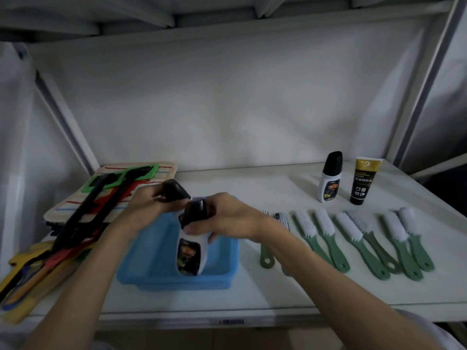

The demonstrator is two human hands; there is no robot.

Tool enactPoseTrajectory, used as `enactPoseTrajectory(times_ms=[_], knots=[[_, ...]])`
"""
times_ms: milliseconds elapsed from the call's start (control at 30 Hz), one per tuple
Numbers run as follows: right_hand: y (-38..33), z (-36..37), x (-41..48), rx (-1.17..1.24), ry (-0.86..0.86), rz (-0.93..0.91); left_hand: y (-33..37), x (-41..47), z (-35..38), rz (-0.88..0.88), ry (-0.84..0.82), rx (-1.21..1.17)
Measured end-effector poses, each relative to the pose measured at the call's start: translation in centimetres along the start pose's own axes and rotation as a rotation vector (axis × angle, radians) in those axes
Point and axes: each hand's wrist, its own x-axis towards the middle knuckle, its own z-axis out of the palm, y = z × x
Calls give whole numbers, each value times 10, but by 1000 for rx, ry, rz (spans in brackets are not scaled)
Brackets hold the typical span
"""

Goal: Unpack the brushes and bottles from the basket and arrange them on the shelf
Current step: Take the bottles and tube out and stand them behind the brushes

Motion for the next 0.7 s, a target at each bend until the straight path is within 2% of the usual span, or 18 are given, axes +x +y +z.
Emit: enactPoseTrajectory(times_ms=[133,200,267,333,400,533,600,700], knots=[[-10,-39,-13,366,244,-82,8,10,8,-34,245,-348],[-13,-63,-19,619,380,-140,20,19,19,19,298,-455],[-13,-86,-25,722,565,-219,36,28,33,79,299,-516],[-6,-104,-31,602,765,-253,49,41,49,77,249,-612],[6,-114,-34,402,928,-214,59,57,69,5,204,-772],[27,-118,-25,176,1067,-121,71,90,117,-202,224,-1049],[37,-119,-17,156,1052,-88,75,100,138,-235,203,-1038],[49,-123,-7,140,1034,-44,73,111,164,-223,269,-756]])
